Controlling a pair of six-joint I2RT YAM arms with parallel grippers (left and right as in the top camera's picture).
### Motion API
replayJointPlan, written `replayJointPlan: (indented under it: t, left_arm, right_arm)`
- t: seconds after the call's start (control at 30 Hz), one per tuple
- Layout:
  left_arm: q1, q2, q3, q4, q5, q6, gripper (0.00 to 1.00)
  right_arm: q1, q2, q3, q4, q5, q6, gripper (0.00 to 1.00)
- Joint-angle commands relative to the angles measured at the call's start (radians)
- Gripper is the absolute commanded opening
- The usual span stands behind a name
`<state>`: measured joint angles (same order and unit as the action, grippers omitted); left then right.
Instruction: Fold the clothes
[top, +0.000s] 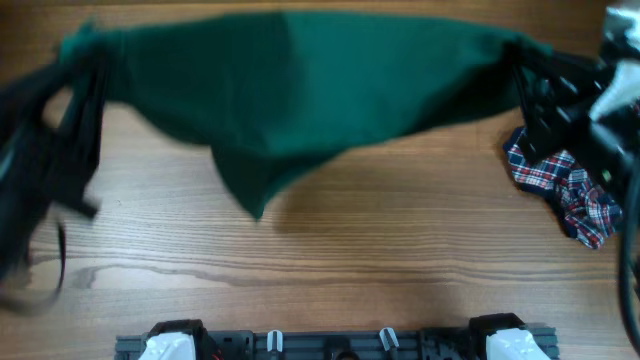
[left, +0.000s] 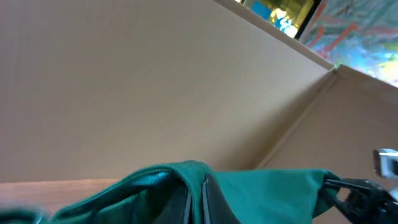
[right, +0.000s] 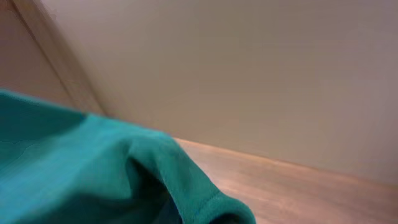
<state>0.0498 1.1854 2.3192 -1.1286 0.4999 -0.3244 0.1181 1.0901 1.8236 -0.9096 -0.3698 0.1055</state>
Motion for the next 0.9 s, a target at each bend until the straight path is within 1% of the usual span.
replayJointPlan:
  t: [0.0,0.07,0.13,0.23,0.3,0.33,0.4,0.43,0.5,0.6,0.73,0.77,0.8,0.83,0.87]
  left_arm:
    - [0.000,-0.061,-0.002,-0.057,-0.026,-0.050,0.04]
    - [0.000,-0.091,-0.002,-0.096,-0.038,-0.075,0.04]
    - [0.000,-0.089,-0.002,-0.168,-0.111,-0.085,0.04]
    - [0.000,-0.022,-0.002,-0.269,-0.225,-0.088,0.04]
    - [0.000,0.071,-0.003,-0.326,-0.284,-0.077,0.04]
    - [0.000,0.148,-0.006,-0.355,-0.304,-0.072,0.04]
    - [0.000,0.281,-0.011,-0.385,-0.304,-0.039,0.04]
    - [0.000,0.384,-0.011,-0.387,-0.303,-0.031,0.04]
    - [0.000,0.628,-0.011,-0.319,-0.303,-0.020,0.04]
    - [0.000,0.861,-0.011,-0.170,-0.288,-0.020,0.04]
    - [-0.002,1.062,-0.011,-0.010,-0.276,-0.024,0.07]
    - [-0.002,1.108,-0.011,0.056,-0.261,-0.024,0.09]
    - [-0.002,1.123,-0.011,0.087,-0.262,-0.024,0.18]
    - [-0.002,1.135,-0.011,0.136,-0.265,-0.022,0.38]
    - [-0.001,1.136,-0.011,0.164,-0.288,-0.019,0.45]
  right_arm:
    - [0.003,-0.066,0.013,-0.061,0.006,0.029,0.04]
    - [0.003,-0.080,0.031,-0.122,0.002,0.029,0.04]
    - [0.003,-0.071,0.043,-0.186,-0.028,0.029,0.04]
    - [0.003,0.011,0.042,-0.253,-0.032,0.029,0.04]
    - [0.003,0.099,0.041,-0.286,-0.032,0.025,0.04]
    - [0.003,0.176,0.040,-0.302,-0.032,0.023,0.04]
    - [0.003,0.289,0.040,-0.303,-0.044,-0.007,0.04]
    - [0.003,0.376,0.040,-0.281,-0.059,-0.029,0.04]
    - [0.013,0.548,0.040,-0.190,-0.058,-0.052,0.04]
    - [0.014,0.727,0.040,-0.058,-0.058,-0.050,0.04]
    - [0.014,0.905,0.040,0.085,-0.057,-0.051,0.04]
    - [0.013,0.949,0.040,0.143,-0.052,-0.051,0.12]
    - [0.013,0.971,0.040,0.175,-0.045,-0.051,0.25]
    - [0.011,0.996,0.040,0.226,-0.014,-0.057,0.60]
    - [0.008,0.997,0.040,0.240,0.024,-0.057,0.67]
